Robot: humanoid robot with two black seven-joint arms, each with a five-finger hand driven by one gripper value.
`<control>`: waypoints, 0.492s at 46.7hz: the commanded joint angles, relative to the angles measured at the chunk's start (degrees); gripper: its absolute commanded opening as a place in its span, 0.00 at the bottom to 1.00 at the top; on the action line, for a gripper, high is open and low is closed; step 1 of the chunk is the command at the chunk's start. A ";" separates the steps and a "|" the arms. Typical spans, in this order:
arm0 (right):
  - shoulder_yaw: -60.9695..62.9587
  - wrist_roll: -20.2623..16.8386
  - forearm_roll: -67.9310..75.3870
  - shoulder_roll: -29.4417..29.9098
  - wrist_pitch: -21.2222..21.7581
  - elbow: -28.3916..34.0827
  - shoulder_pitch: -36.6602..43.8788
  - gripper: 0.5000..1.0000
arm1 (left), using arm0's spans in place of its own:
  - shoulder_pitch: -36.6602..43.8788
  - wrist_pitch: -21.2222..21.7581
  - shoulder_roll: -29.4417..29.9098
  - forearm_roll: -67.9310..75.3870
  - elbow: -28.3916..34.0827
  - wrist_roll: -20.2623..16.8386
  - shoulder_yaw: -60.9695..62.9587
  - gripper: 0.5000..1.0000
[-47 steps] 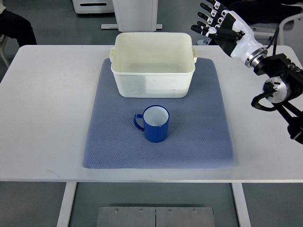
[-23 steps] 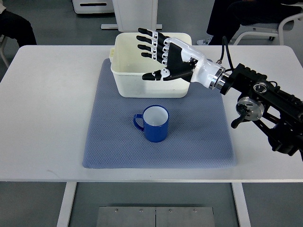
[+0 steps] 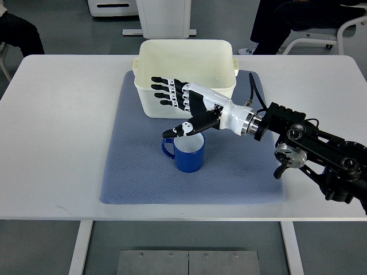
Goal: Place cup in box with right hand
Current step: 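Lower the right hand into the blue mug's opening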
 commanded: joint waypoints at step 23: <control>-0.48 3.54 -0.14 -0.01 -0.05 -4.44 -0.81 1.00 | 0.00 0.00 0.00 0.00 0.00 0.00 0.00 1.00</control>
